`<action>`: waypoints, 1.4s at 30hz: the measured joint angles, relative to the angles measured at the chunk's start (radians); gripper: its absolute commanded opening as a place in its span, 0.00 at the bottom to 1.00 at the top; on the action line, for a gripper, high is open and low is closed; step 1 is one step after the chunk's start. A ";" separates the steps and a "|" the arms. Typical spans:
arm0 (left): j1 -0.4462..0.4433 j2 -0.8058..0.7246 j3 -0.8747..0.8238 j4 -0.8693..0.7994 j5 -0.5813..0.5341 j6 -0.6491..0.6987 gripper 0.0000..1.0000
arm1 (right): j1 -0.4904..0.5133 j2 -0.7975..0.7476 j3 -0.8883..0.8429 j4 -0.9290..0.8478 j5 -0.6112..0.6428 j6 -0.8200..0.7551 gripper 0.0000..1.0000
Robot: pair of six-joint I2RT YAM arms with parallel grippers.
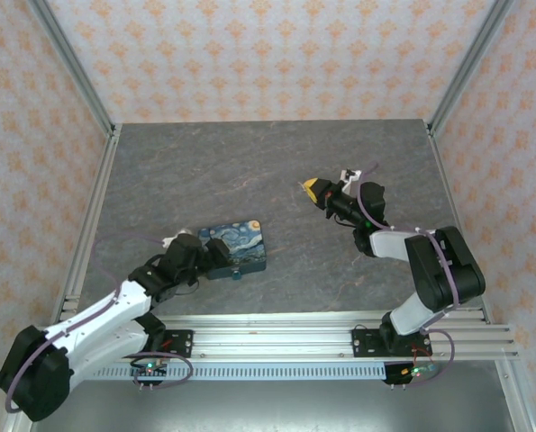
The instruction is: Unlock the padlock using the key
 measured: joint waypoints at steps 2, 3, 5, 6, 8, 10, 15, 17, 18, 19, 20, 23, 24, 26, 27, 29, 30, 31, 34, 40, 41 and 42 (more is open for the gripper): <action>-0.010 0.055 0.002 0.059 0.001 -0.014 0.93 | 0.000 0.010 0.001 -0.001 0.005 0.000 0.00; -0.014 0.089 0.007 0.084 0.003 -0.018 0.94 | 0.000 0.014 0.003 -0.004 0.009 -0.001 0.00; -0.020 0.161 0.034 0.139 0.008 -0.022 0.93 | 0.000 0.019 0.007 -0.007 0.016 -0.005 0.00; -0.025 0.199 0.051 0.162 0.010 -0.022 0.93 | 0.000 0.020 0.009 -0.008 0.017 -0.008 0.00; -0.039 0.283 0.090 0.213 0.016 -0.022 0.93 | 0.000 0.022 0.012 -0.010 0.023 -0.014 0.00; -0.056 0.365 0.132 0.261 0.026 -0.023 0.93 | 0.000 0.027 0.018 -0.012 0.029 -0.019 0.00; -0.082 0.525 0.235 0.345 0.061 -0.025 0.93 | 0.000 0.042 0.043 -0.024 0.038 -0.027 0.00; -0.082 0.557 0.269 0.353 0.069 -0.023 0.93 | 0.000 0.046 0.054 -0.027 0.038 -0.028 0.00; -0.082 0.563 0.282 0.351 0.071 -0.019 0.93 | 0.000 0.047 0.059 -0.031 0.038 -0.030 0.00; -0.080 0.562 0.294 0.344 0.071 -0.012 0.93 | 0.000 0.047 0.062 -0.033 0.038 -0.030 0.00; -0.077 0.553 0.306 0.329 0.071 -0.003 0.93 | 0.000 0.047 0.066 -0.034 0.038 -0.030 0.00; -0.050 0.493 0.321 0.275 0.074 0.026 0.93 | 0.000 0.046 0.073 -0.040 0.036 -0.030 0.00; -0.035 0.471 0.325 0.259 0.079 0.038 0.93 | 0.000 0.046 0.074 -0.042 0.035 -0.030 0.00; 0.008 0.434 0.349 0.227 0.092 0.067 0.93 | 0.000 0.045 0.074 -0.045 0.031 -0.025 0.00; 0.028 0.430 0.369 0.218 0.105 0.082 0.92 | 0.000 0.044 0.074 -0.050 0.029 -0.023 0.00; 0.065 0.446 0.430 0.208 0.145 0.112 0.88 | 0.003 0.035 0.074 -0.053 0.024 -0.018 0.00; 0.077 0.463 0.464 0.209 0.169 0.124 0.86 | 0.005 0.030 0.074 -0.055 0.022 -0.016 0.00; 0.085 0.491 0.508 0.214 0.197 0.135 0.83 | 0.010 0.021 0.074 -0.056 0.020 -0.014 0.00; 0.086 0.578 0.615 0.244 0.274 0.154 0.72 | 0.035 -0.002 0.074 -0.056 0.014 -0.008 0.00; 0.085 0.733 0.692 0.409 0.376 0.084 0.49 | 0.082 -0.009 0.074 -0.055 0.015 0.014 0.00; 0.085 0.754 0.692 0.440 0.385 0.062 0.45 | 0.086 -0.009 0.074 -0.051 0.016 0.020 0.00; 0.085 0.771 0.692 0.465 0.393 0.044 0.43 | 0.089 -0.009 0.074 -0.048 0.018 0.024 0.00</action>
